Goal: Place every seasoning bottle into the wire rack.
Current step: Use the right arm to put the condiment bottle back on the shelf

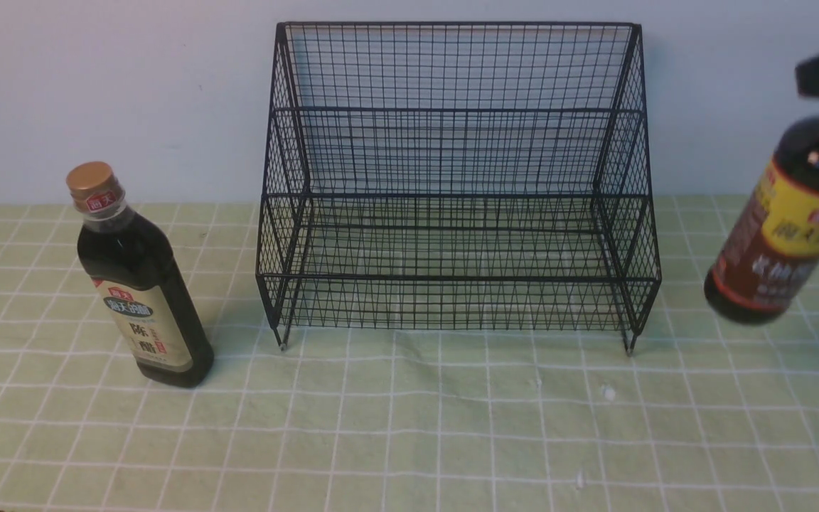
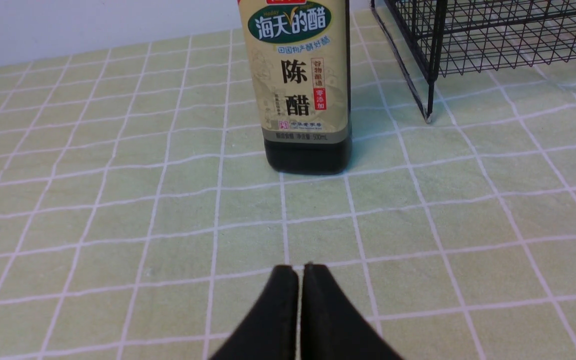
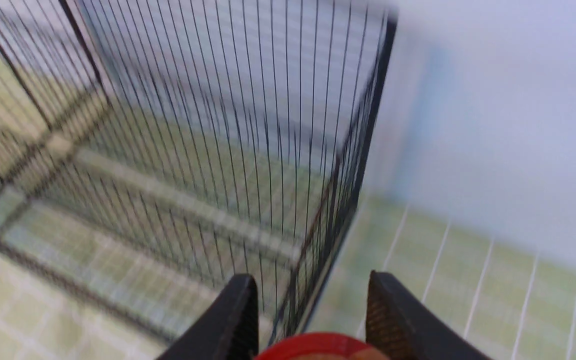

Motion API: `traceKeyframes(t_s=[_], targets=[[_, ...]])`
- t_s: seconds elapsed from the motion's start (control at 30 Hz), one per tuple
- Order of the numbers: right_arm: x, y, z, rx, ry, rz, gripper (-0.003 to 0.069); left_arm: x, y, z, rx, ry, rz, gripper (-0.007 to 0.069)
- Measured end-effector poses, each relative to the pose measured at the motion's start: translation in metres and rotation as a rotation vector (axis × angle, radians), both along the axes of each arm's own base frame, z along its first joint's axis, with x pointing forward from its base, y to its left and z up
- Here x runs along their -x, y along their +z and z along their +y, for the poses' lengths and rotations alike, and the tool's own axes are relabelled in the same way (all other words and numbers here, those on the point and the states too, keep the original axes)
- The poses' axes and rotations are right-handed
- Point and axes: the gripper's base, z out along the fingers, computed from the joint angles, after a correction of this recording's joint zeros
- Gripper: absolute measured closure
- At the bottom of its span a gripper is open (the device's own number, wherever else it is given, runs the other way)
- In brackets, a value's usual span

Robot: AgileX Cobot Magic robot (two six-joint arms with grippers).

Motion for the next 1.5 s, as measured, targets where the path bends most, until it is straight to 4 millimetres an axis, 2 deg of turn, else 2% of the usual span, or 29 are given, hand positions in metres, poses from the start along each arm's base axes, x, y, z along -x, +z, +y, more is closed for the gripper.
traceKeyframes(t_s=[0.03,0.1,0.23,0.33,0.43,0.63,0.77,0.9,1.07,1.17,1.2,1.27,1.3,1.4,1.5], targets=[[0.000,0.003,0.000,-0.002,0.002,-0.006,0.0390,0.000,0.000,0.000,0.000,0.000,0.000,0.0631],[0.004,0.031,0.003,-0.033,0.022,-0.091,0.0390,0.000,0.000,0.000,0.000,0.000,0.000,0.0631],[0.001,0.063,0.010,-0.136,0.071,-0.183,0.0391,0.000,0.000,0.000,0.000,0.000,0.000,0.0631],[-0.007,0.070,0.013,-0.186,0.091,-0.199,0.0391,0.000,0.000,0.000,0.000,0.000,0.000,0.0631],[-0.029,0.070,0.015,-0.241,0.117,-0.194,0.0391,0.000,0.000,0.000,0.000,0.000,0.000,0.0631],[-0.075,0.049,0.021,-0.259,0.138,-0.144,0.0391,0.000,0.000,0.000,0.000,0.000,0.000,0.0631],[-0.099,0.032,0.043,-0.217,0.165,-0.163,0.0391,0.000,0.000,0.000,0.000,0.000,0.000,0.0631],[-0.115,0.020,0.065,-0.210,0.158,-0.198,0.0391,0.000,0.000,0.000,0.000,0.000,0.000,0.0631],[-0.136,0.004,0.082,-0.204,0.133,-0.231,0.0391,0.000,0.000,0.000,0.000,0.000,0.000,0.0631],[-0.146,-0.008,0.086,-0.191,0.127,-0.225,0.0392,0.000,0.000,0.000,0.000,0.000,0.000,0.0631],[-0.155,-0.020,0.088,-0.184,0.120,-0.206,0.0392,0.000,0.000,0.000,0.000,0.000,0.000,0.0631],[-0.161,-0.027,0.089,-0.182,0.114,-0.195,0.0392,0.000,0.000,0.000,0.000,0.000,0.000,0.0631],[-0.169,-0.039,0.090,-0.178,0.105,-0.175,0.0392,0.000,0.000,0.000,0.000,0.000,0.000,0.0631],[-0.175,-0.051,0.091,-0.173,0.111,-0.144,0.0392,0.000,0.000,0.000,0.000,0.000,0.000,0.0631],[-0.175,-0.055,0.093,-0.165,0.126,-0.124,0.0392,0.000,0.000,0.000,0.000,0.000,0.000,0.0631]])
